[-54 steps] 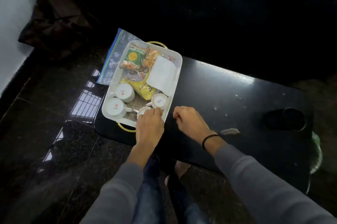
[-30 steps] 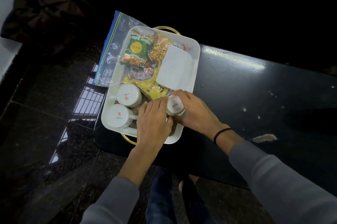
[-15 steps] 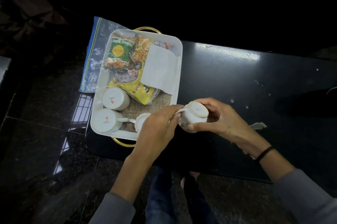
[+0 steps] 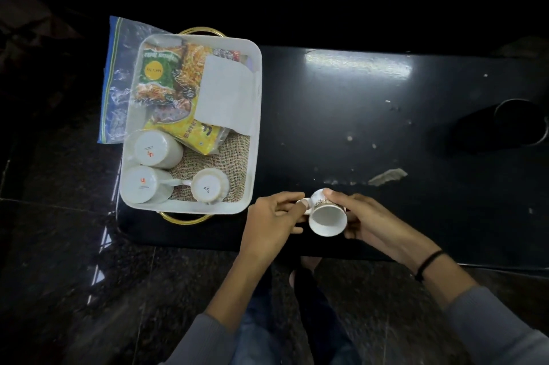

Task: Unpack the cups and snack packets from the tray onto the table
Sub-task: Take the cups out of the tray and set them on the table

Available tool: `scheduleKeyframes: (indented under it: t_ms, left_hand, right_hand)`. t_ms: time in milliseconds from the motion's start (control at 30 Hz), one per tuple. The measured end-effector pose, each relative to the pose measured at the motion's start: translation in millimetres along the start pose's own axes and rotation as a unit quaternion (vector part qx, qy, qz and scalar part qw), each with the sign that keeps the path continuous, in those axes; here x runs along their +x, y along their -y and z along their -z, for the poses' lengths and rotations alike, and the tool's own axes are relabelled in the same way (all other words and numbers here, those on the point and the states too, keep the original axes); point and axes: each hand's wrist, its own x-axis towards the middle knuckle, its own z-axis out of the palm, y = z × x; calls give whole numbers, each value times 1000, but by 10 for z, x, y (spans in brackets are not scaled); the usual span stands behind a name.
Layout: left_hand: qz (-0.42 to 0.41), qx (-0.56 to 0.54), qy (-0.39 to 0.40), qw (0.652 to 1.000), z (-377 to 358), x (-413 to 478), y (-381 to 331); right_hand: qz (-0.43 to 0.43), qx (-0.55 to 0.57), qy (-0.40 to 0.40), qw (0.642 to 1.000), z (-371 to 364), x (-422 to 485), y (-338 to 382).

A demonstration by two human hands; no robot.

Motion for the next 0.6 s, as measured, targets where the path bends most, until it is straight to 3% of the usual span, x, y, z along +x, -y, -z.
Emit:
scheduleKeyframes:
  t_ms: [167,600]
  left_hand:
    - [67,-34,16,997,-36,-57,89]
    - [68,4,0,998,-1,83,90]
  right_hand:
    - [-64,-23,-24,997,-10,22,-31]
    - [-111,-96,-70,987,-115,190,-51]
